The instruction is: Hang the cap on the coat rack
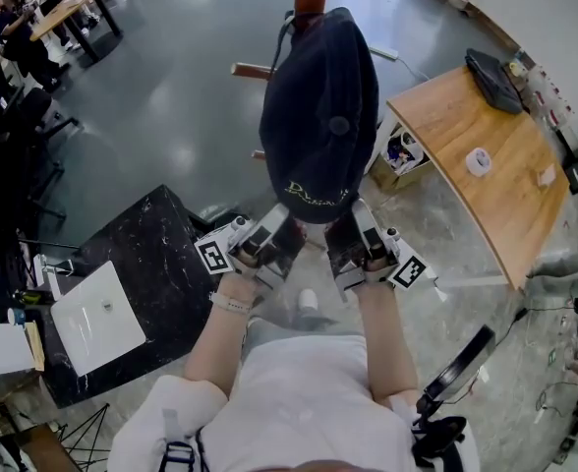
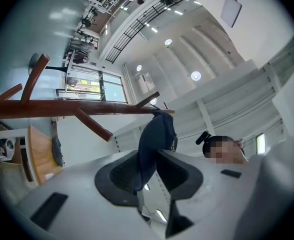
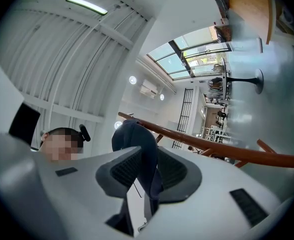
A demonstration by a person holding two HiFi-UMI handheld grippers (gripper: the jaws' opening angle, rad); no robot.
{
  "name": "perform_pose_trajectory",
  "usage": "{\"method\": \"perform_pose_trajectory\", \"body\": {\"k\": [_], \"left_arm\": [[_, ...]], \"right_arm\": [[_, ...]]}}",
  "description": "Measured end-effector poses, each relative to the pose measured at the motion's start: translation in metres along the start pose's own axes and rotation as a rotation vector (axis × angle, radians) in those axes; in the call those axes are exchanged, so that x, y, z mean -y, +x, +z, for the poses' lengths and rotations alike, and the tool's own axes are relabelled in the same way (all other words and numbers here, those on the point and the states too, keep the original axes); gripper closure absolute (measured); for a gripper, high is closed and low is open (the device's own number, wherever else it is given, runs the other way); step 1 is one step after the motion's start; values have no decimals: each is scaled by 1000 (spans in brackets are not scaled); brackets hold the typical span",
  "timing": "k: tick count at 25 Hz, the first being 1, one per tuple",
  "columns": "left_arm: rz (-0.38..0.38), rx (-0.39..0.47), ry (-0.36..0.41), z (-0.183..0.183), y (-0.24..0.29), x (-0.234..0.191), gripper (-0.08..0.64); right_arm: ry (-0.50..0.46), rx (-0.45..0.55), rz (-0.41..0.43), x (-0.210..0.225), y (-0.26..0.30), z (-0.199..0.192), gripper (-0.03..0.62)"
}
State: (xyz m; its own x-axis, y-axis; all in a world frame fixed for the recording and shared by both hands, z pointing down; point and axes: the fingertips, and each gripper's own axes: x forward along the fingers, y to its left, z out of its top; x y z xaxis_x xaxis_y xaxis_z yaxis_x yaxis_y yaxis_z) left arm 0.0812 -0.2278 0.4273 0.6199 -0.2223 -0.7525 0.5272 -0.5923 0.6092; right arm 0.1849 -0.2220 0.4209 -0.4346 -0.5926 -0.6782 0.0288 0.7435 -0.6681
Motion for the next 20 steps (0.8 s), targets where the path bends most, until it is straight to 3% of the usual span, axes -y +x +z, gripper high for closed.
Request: {"method": "perform_pose_trajectory", "body": {"k": [6,20], "left_arm": [[118,-13,7,-6,-23,-26,469],[230,55,-75,-8,-63,-73,517]], "right_arm": [[-10,9,-83,22,-13,-5,512],[73,-10,-199,80,-43,-26,512]]}}
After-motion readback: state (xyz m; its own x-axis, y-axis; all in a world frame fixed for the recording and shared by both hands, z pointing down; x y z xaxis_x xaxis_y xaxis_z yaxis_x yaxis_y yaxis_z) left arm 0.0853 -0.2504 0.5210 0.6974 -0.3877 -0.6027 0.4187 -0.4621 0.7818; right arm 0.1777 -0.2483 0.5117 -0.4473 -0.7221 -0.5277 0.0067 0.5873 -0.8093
